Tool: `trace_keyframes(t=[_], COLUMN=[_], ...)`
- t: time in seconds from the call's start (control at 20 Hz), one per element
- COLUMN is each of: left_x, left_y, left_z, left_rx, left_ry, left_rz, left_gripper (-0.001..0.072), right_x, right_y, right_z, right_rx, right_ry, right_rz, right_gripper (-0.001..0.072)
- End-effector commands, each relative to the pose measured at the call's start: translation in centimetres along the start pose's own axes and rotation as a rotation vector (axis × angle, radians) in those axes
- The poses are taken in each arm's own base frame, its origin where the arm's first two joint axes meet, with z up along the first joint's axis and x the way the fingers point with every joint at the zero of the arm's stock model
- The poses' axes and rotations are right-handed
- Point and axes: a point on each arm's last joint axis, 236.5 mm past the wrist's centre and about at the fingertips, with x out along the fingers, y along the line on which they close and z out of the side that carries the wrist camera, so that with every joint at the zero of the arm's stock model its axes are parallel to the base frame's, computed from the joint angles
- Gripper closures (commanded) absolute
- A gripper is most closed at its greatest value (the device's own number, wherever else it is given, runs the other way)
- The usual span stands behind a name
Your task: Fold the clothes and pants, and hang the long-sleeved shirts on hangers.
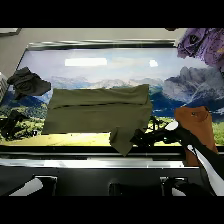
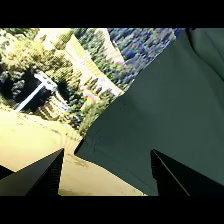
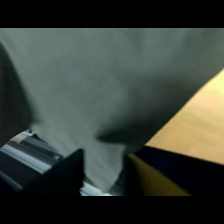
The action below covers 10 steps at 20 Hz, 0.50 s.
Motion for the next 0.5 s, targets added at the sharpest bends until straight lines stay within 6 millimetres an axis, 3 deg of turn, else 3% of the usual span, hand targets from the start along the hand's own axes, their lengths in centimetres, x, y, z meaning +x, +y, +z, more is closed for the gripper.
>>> trace_keyframes(t=[0.0,0.05,0.35,0.45], left_x=[0.4,0.8,4.9,5.6], left_y=[0.3,0.5,1.9,2.2], left_z=[-0.4,-0.8,-5.0,-5.5], left_rx=[0.014,0.036,0.054,0.047], left_ry=[0.020,0.042,0.182,0.197], left_rz=[0.002,0.003,-0.038,-0.040], left_gripper=[0.0090,0.0090,0.0091,0.0092], right_x=[0.6,0.5,-0.5,-0.8], right_y=[0.7,0.8,1.8,2.1], right_z=[0.9,0.9,0.8,0.9], right_rx=[0.024,0.023,-0.010,-0.023], right_ry=[-0.043,-0.041,-0.068,-0.079], right_rz=[0.024,0.025,0.046,0.051], right_gripper=[0.0599,0.0685,0.0686,0.0687])
